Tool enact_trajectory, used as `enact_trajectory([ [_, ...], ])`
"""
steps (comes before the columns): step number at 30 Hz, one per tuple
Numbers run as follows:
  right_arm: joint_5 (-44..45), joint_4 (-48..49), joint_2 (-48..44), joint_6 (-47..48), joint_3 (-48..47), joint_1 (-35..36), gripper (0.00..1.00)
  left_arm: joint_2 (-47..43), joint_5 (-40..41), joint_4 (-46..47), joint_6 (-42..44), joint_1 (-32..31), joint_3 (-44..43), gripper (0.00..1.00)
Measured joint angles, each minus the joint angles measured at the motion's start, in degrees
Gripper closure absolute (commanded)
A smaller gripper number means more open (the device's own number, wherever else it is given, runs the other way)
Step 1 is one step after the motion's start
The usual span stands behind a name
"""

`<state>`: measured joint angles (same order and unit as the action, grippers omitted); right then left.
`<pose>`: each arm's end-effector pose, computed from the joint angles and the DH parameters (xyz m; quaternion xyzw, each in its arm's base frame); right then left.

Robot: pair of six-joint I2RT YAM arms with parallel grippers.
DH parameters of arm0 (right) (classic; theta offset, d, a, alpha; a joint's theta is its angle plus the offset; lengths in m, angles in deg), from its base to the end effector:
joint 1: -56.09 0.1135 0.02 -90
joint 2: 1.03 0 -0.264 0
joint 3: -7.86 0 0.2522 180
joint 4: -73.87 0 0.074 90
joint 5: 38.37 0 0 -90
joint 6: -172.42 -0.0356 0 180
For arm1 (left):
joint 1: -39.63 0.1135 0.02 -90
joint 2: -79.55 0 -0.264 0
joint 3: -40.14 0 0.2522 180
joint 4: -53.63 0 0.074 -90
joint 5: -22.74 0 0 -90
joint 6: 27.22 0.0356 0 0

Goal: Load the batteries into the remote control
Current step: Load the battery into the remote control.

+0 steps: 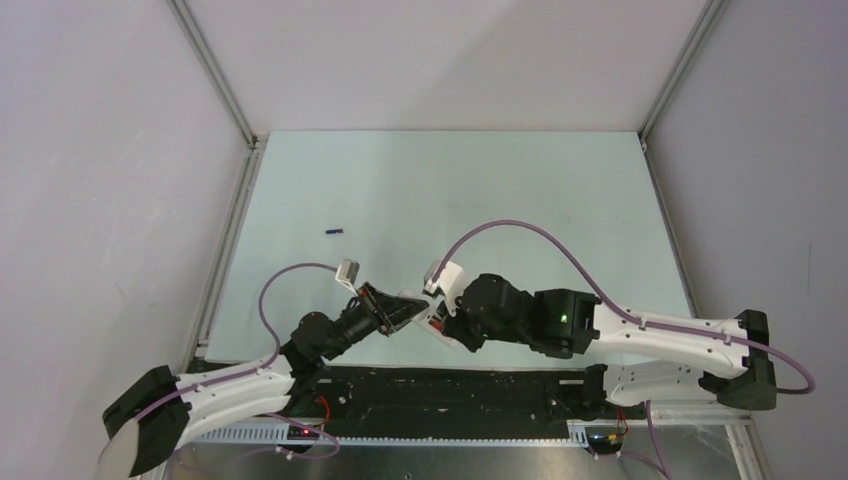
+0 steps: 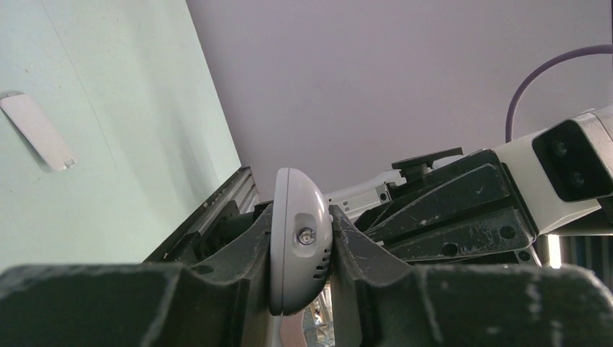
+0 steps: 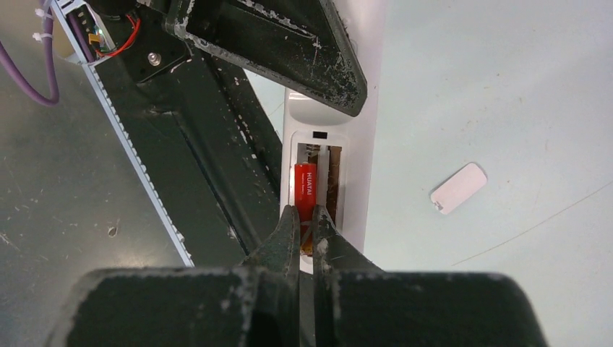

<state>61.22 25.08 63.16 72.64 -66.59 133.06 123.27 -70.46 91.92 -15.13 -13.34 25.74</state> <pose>0.0596 0.2311 0.3281 -0.4665 0.7678 0.2424 0.3662 0.0931 -0.1268 0.1895 -0.1195 0.6387 -0.6987 0.2994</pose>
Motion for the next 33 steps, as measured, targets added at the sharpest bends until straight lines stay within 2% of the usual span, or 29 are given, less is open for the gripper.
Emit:
enact_trajectory([
  [33,-3.1,-3.5,3.8,-0.3,-2.8,-2.1,1.00,-4.2,0.1,-5.6,3.4,0.0,0.0,1.00],
])
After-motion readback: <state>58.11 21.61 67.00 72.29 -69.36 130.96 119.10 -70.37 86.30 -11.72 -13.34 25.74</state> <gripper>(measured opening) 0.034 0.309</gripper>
